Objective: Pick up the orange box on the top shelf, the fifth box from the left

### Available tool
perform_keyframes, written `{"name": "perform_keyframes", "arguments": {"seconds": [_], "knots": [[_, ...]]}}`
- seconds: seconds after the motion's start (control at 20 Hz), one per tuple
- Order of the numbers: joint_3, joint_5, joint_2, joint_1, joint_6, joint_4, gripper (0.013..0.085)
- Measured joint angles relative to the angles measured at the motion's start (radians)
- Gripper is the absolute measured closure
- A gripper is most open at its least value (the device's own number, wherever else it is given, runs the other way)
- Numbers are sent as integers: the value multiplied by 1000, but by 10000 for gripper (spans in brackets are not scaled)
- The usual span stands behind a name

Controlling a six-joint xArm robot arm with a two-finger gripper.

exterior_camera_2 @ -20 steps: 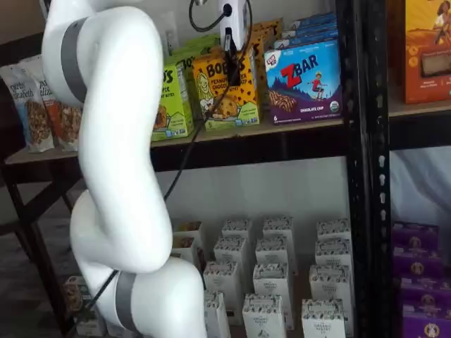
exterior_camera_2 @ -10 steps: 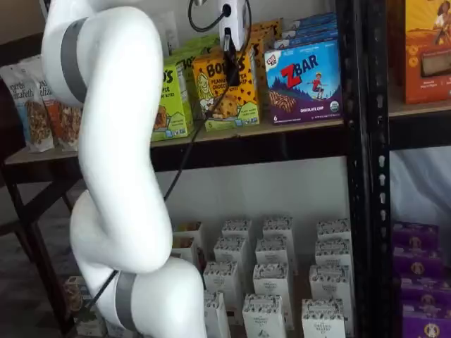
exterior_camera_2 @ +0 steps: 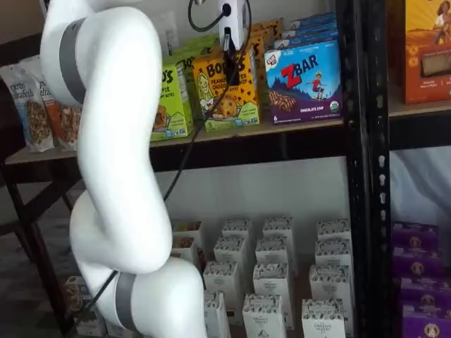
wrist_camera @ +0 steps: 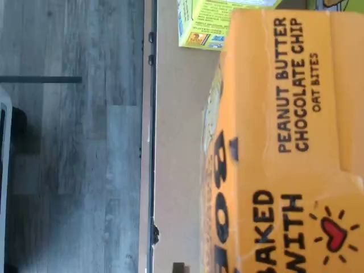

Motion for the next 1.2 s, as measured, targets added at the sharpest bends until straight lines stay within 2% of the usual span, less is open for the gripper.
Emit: {"name": "perform_keyframes", "arguments": {"seconds": [0.3,0.4,0.55,0.65,0.7,0.85,1.2], "knots": [[1,2,-2,1,1,-1,370],[1,3,-2,2,2,-1,450],[3,1,-4,2,2,-2,490],[3,2,-4,2,1,-1,570],[3,3,-3,1,1,0,570],[0,6,-1,0,1,0,650],[-27,42,12,5,7,-3,650]]}}
